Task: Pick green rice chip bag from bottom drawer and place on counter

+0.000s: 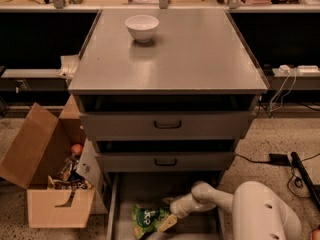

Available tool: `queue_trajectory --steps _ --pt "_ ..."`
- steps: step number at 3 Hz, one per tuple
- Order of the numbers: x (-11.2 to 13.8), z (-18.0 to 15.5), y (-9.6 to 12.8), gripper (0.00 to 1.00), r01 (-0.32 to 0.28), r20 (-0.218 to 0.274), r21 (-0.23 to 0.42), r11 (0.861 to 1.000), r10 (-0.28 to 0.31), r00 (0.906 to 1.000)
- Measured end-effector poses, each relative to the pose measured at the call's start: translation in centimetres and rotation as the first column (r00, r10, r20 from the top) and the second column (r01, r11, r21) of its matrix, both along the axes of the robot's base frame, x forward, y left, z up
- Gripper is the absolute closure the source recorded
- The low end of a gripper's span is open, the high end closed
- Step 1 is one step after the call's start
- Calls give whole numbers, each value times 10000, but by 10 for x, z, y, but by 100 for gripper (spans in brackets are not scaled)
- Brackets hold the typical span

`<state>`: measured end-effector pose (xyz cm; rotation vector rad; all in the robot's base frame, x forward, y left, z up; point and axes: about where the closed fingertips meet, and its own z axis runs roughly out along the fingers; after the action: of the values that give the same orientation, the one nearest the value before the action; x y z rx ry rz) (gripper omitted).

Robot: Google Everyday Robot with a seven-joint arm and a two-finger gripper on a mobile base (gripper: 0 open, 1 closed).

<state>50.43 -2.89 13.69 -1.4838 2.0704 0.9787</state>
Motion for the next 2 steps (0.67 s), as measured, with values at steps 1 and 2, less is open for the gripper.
queue_trajectory --steps 1,2 --pt "2 -13 2 34 -44 -164 -63 10000 43 9999" --pt "3 -13 3 57 -47 -148 -69 10000 46 9999"
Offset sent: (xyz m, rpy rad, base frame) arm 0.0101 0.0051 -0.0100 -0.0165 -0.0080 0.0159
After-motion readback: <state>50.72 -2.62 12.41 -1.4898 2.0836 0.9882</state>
